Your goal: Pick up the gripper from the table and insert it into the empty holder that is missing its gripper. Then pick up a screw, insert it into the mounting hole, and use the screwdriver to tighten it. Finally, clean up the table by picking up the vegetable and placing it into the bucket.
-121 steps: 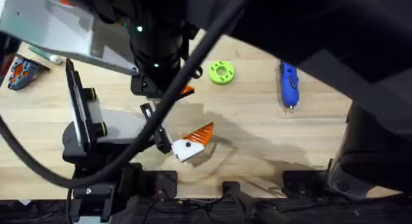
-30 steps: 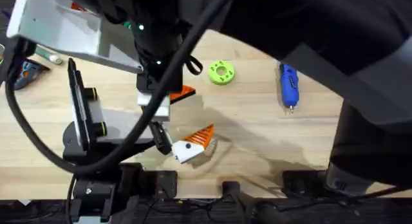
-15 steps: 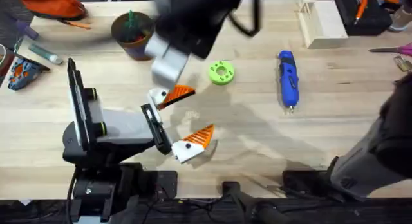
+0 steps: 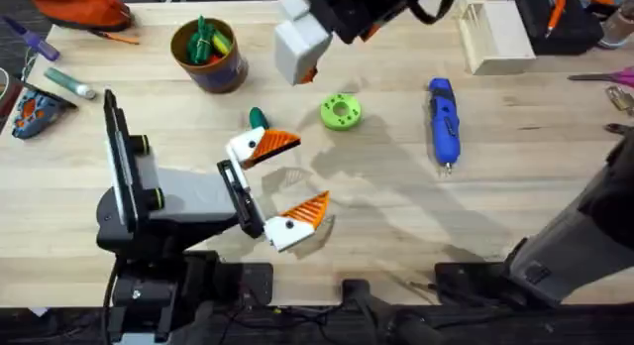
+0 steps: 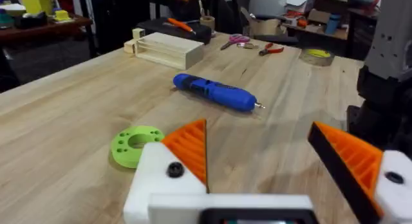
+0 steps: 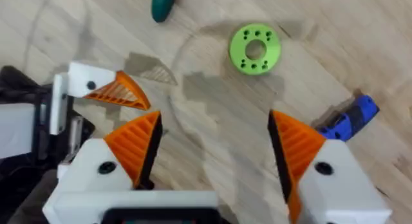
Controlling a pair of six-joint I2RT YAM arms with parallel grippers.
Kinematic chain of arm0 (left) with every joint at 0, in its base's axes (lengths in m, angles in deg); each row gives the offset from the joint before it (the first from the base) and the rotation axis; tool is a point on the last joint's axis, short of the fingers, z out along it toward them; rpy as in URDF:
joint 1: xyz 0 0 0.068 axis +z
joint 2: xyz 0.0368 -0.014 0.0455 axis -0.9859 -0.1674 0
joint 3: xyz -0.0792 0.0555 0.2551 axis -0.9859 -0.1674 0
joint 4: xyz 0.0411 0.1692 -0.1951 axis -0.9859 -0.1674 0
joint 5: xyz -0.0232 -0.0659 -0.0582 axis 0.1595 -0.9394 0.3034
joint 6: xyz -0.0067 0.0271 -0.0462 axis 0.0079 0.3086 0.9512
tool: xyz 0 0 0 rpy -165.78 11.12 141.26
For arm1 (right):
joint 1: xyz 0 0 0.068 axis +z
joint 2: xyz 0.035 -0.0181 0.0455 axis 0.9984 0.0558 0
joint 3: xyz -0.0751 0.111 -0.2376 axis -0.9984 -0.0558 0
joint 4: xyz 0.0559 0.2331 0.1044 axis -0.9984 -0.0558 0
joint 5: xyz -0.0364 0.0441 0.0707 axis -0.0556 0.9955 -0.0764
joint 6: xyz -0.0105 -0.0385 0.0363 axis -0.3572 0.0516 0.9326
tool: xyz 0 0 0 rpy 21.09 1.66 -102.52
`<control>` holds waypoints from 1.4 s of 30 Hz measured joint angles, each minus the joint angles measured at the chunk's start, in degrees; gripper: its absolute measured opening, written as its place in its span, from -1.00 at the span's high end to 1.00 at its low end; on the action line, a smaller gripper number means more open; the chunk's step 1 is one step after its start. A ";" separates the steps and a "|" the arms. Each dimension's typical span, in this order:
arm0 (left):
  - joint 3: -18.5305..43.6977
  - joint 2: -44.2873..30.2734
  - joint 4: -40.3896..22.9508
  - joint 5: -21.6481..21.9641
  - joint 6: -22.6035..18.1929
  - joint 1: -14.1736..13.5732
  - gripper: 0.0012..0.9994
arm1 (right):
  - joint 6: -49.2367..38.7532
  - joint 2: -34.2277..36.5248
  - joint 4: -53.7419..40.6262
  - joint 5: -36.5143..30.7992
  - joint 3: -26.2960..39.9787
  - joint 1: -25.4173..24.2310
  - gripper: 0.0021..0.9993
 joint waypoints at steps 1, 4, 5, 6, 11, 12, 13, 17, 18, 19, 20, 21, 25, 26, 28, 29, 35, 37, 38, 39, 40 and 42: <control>0.00 0.00 0.00 0.00 0.00 0.00 -0.97 | 0.44 0.00 0.01 -0.37 -0.75 -0.06 -0.87; 0.00 0.00 0.00 0.00 0.00 0.00 -0.97 | 1.69 -0.57 0.16 -0.97 -3.88 -0.44 -0.87; 0.00 0.00 0.00 0.00 0.00 0.00 -0.97 | 3.15 -2.52 0.76 -1.14 -8.07 -1.81 -0.87; 0.00 0.00 0.00 0.00 0.00 0.00 -0.97 | 3.70 -3.55 1.16 -1.18 -9.75 -2.63 -0.88; 0.00 0.00 0.00 0.00 0.00 0.00 -0.97 | 6.28 -9.89 5.70 -1.38 -19.02 -6.80 -0.88; 0.00 0.00 0.00 0.00 0.00 0.00 -0.97 | 6.68 -11.40 7.22 -1.41 -21.34 -7.59 -0.88; 0.00 0.00 0.00 0.00 0.00 0.00 -0.97 | 7.05 -13.00 8.97 -1.40 -23.95 -8.39 -0.88; 0.00 0.01 0.00 0.00 0.00 0.00 -0.97 | 8.70 -18.09 14.60 -1.38 -32.90 -11.28 -0.87; 0.00 0.00 0.00 0.00 0.00 0.00 -0.97 | 9.46 -19.21 15.44 -1.38 -34.94 -12.20 -0.87; 0.00 0.00 0.00 0.00 0.00 0.00 -0.97 | 10.34 -20.16 15.90 -1.38 -36.74 -13.25 -0.87; 0.00 0.00 0.00 0.00 0.00 0.00 -0.97 | 11.25 -20.92 15.86 -1.43 -38.16 -14.47 -0.87; 0.00 0.00 0.00 0.00 0.00 0.00 -0.97 | 12.25 -21.40 15.44 -1.75 -39.12 -15.76 -0.87; 0.00 0.00 0.00 0.00 0.00 0.00 -0.97 | 16.43 -21.77 11.96 -4.87 -40.28 -20.64 -0.88; 0.00 0.00 0.00 0.00 0.00 0.00 -0.97 | 17.14 -21.75 11.61 -5.45 -40.40 -21.74 -0.88; 0.00 0.00 0.00 0.00 0.00 0.00 -0.97 | 18.26 -21.75 11.51 -6.06 -40.44 -23.49 -0.88; 0.00 0.00 0.00 0.00 0.00 0.00 -0.97 | 18.75 -21.75 11.15 -6.38 -40.44 -24.33 -0.88; 0.00 0.00 0.00 0.00 0.00 0.00 -0.97 | 22.74 -21.75 10.02 -7.15 -42.09 -27.16 -0.88; 0.00 0.00 0.00 0.00 0.00 0.00 -0.97 | 23.56 -21.75 10.69 -7.27 -43.73 -27.36 -0.88; 0.00 0.00 0.00 0.00 0.00 0.00 -0.97 | 23.90 -21.75 10.99 -7.36 -44.58 -27.38 -0.88; 0.00 0.00 0.00 0.00 0.00 0.00 -0.97 | 24.11 -21.75 11.56 -7.39 -45.58 -27.36 -0.88; 0.00 0.00 0.00 0.00 0.00 0.00 -0.97 | 24.31 -21.75 12.18 -7.41 -46.69 -27.36 -0.88; 0.00 0.00 0.00 0.00 0.00 0.00 -0.97 | 24.47 -21.75 13.94 -7.41 -49.35 -27.36 -0.88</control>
